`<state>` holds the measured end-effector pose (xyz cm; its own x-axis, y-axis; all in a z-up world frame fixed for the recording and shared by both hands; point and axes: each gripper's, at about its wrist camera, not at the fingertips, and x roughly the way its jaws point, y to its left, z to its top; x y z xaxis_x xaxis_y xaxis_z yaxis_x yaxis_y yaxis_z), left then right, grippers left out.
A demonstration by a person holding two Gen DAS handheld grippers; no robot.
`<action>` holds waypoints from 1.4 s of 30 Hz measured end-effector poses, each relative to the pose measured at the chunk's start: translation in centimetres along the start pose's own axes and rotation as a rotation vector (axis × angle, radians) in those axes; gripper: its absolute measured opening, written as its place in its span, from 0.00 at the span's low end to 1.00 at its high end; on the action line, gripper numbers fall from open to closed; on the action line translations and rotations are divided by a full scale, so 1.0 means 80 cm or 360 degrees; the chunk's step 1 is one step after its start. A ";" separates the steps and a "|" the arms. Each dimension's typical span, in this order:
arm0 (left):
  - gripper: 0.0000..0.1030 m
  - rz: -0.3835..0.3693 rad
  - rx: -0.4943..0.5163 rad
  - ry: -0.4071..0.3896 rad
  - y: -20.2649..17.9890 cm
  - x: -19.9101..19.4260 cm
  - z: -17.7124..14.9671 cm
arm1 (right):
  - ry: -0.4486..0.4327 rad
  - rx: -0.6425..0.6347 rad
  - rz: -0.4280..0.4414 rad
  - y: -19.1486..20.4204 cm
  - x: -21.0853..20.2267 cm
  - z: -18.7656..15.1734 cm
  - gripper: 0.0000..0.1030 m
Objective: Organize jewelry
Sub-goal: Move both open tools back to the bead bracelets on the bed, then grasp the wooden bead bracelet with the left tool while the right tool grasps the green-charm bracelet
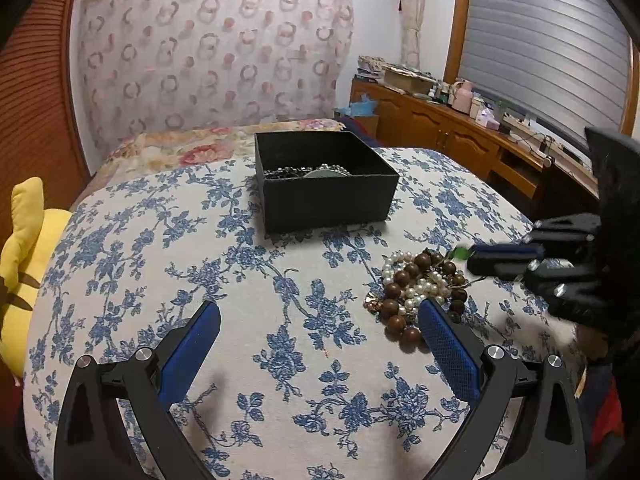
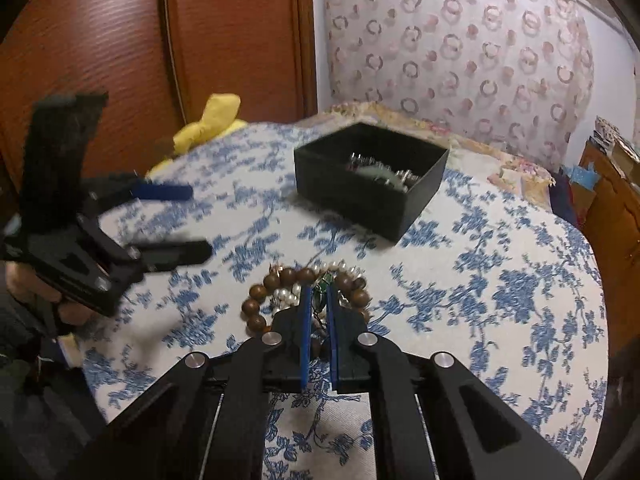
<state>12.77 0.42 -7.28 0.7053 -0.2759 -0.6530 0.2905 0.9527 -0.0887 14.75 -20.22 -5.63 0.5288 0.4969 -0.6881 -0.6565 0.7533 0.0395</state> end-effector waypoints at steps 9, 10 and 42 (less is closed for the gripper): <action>0.89 -0.0060 0.0061 0.0054 -0.020 0.011 0.001 | -0.0112 0.0067 0.0000 -0.018 -0.041 0.006 0.08; 0.82 -0.0075 0.0073 0.0070 -0.024 0.014 0.000 | -0.0118 0.0070 -0.0012 -0.020 -0.044 0.006 0.08; 0.12 -0.0196 0.0181 0.0177 -0.061 0.040 0.018 | -0.0141 0.0123 -0.0056 -0.021 -0.052 -0.019 0.08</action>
<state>14.59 -5.30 -7.87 0.5861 -0.3678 -0.7219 0.4457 0.8905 -0.0918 12.83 -24.25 -3.91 0.5985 0.5029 -0.6236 -0.5949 0.8003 0.0744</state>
